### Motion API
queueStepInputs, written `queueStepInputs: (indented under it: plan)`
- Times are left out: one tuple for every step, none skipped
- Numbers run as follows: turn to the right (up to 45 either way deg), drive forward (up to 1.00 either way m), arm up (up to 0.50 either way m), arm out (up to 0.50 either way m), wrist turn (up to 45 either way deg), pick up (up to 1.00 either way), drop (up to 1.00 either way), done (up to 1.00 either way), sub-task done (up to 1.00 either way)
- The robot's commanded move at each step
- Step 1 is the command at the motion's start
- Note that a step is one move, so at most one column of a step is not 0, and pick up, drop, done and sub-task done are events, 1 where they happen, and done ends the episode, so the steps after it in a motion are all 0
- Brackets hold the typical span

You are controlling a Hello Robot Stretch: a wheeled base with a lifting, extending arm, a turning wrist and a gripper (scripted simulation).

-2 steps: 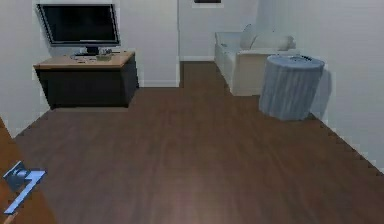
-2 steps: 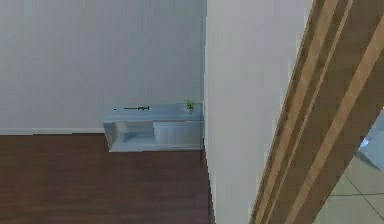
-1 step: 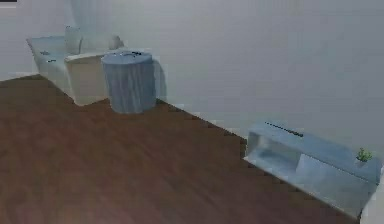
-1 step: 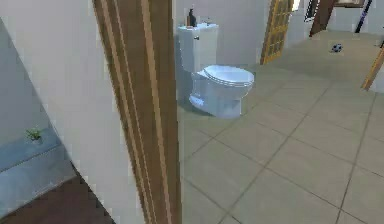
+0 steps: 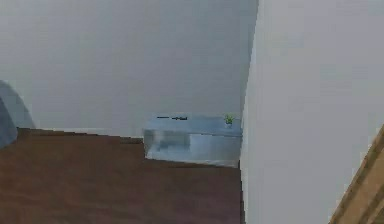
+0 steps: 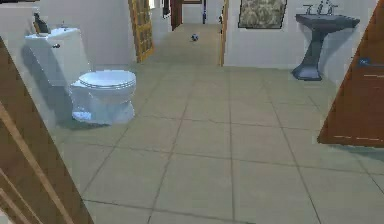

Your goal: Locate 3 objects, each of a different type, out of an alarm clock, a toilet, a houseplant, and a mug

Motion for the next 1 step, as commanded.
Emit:
queueStepInputs:
  plan:
    - [0.0, 0.75, 0.0, 0.0, 0.0, 0.0, 0.0, 0.0, 0.0]
